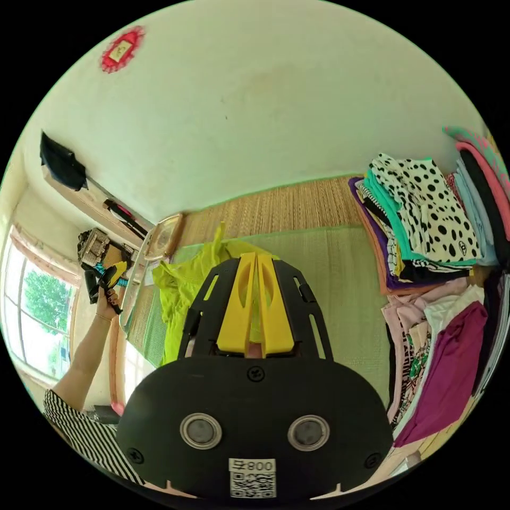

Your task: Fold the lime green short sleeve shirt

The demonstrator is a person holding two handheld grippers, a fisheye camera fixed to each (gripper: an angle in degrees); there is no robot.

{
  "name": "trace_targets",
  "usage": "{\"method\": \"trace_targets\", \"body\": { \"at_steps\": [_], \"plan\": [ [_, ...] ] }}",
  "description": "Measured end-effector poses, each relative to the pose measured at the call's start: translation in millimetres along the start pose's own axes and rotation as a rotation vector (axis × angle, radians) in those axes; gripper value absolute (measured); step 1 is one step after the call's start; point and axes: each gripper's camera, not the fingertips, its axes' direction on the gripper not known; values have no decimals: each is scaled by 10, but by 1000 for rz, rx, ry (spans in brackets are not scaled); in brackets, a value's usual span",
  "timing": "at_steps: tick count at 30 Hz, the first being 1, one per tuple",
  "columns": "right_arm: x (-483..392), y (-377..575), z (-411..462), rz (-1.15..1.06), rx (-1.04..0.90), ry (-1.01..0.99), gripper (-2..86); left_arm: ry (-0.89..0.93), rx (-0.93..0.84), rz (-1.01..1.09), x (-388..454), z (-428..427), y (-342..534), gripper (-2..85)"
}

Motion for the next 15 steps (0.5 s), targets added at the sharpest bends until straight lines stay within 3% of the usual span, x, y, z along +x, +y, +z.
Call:
{"method": "trace_targets", "body": {
  "at_steps": [7,15],
  "plan": [
    [824,1245,1682,86,-179,28,30,-125,-254,-215,-1212,882,1503,71],
    [572,1916,2809,-78,-213,202,68,-225,-214,-368,-1679,1313,2270,72]
  ]
}}
